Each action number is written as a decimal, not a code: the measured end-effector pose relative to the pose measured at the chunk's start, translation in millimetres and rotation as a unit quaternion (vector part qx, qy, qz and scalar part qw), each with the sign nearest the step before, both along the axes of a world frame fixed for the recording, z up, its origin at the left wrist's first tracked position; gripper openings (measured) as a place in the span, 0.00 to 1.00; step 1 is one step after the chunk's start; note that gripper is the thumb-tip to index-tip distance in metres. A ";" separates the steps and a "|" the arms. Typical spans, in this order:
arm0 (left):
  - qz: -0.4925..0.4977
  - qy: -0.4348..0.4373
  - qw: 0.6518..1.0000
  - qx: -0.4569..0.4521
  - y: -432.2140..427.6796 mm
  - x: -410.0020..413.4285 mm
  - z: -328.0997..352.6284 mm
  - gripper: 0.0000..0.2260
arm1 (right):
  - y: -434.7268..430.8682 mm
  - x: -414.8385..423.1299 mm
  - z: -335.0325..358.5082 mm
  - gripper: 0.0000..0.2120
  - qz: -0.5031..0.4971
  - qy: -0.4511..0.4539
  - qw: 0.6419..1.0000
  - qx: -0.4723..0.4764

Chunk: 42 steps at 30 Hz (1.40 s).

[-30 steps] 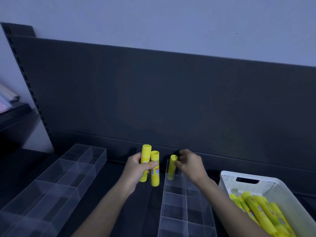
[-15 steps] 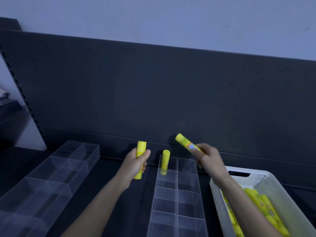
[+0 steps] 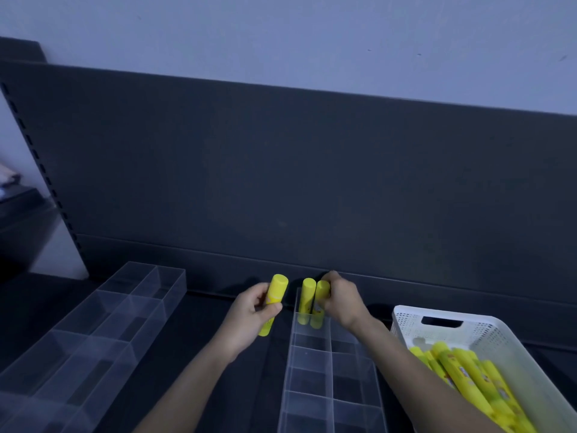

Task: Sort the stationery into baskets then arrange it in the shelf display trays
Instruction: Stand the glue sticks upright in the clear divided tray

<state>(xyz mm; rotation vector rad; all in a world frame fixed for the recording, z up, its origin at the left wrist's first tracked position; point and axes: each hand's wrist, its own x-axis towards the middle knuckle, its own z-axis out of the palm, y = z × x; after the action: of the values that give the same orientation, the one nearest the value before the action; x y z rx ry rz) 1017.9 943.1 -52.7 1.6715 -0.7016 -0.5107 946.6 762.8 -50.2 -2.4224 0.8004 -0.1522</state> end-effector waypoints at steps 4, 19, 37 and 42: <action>0.004 0.008 1.000 -0.007 -0.2 1.4 -2.6 0.09 | -1.3 -2.3 -5.3 0.11 -0.004 -0.022 1.000 0.011; -0.008 -0.031 0.997 -0.067 -33.7 -18.5 4.8 0.13 | 16.6 -54.6 43.6 0.06 0.062 -0.240 0.942 0.226; -0.092 -0.211 0.960 0.163 -27.7 -23.5 -17.6 0.12 | -19.8 -40.9 -0.9 0.09 -0.052 -0.095 0.994 -0.016; -0.078 -0.224 0.956 0.172 -32.5 -28.5 -13.2 0.06 | -15.8 -40.2 -0.2 0.11 -0.060 -0.089 0.994 -0.018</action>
<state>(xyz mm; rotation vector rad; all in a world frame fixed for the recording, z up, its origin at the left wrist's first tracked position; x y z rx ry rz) 989.4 910.6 -65.9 2.1016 -1.1309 -0.3790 906.4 747.0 -50.4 -2.3545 0.8684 -0.4263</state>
